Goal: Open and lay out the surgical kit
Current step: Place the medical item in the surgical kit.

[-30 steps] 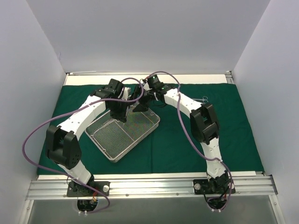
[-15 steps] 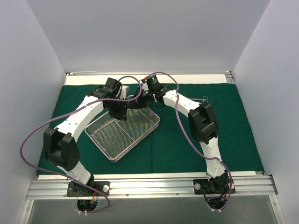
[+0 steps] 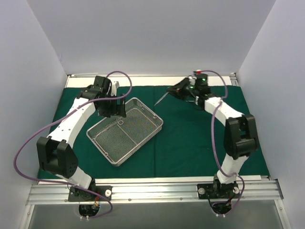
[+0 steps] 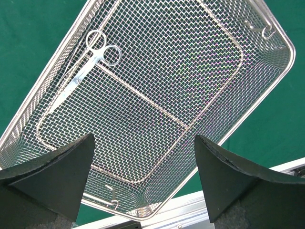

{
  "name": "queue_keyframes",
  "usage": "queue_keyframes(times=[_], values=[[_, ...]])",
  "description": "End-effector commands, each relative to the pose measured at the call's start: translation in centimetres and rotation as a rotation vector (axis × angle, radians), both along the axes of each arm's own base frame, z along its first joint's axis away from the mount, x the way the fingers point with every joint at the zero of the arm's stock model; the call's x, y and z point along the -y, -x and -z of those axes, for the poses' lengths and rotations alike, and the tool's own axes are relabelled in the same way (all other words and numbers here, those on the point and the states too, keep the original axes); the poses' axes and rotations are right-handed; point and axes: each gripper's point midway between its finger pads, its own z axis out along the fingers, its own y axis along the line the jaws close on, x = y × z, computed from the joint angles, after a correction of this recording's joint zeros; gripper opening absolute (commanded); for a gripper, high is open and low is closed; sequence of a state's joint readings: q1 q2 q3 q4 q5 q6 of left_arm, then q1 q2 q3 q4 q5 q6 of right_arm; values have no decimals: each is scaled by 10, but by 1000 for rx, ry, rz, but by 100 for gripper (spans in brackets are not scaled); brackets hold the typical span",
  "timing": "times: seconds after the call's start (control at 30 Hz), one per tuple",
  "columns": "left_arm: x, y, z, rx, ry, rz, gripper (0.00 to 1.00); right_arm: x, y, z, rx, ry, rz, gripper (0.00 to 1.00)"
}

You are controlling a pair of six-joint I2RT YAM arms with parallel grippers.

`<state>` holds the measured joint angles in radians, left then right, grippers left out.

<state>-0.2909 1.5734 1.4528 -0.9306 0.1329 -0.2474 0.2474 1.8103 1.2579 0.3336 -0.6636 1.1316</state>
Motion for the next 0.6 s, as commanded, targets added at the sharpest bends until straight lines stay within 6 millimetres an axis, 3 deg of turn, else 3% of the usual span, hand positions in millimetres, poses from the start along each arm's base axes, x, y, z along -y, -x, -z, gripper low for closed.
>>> queue_keyframes(times=[0.0,0.03,0.07,0.13,0.2,0.27,0.3,0.37,0.43,0.57], values=[[2,-5,-6,41,23,5,94,47,-15,-49,166,-49,154,0],[1,-4,-5,38,20,2,94,62,-16,-53,178,-41,198,0],[0,-4,-5,39,21,-4,94,79,-18,-39,159,-20,265,0],[-1,-4,-2,34,22,-18,94,114,-24,-37,165,-24,380,0],[-3,-4,2,20,28,-31,94,146,-28,-23,157,-26,505,0],[1,-2,4,7,42,-23,94,160,-30,-18,150,-93,581,0],[1,-2,4,2,46,-22,94,179,-26,7,100,-105,633,0],[2,-1,6,6,50,-20,94,191,-24,15,88,-171,682,0],[2,0,7,10,52,-6,94,208,-19,39,39,-159,732,0],[4,1,9,13,65,7,94,228,-18,57,25,-128,764,0]])
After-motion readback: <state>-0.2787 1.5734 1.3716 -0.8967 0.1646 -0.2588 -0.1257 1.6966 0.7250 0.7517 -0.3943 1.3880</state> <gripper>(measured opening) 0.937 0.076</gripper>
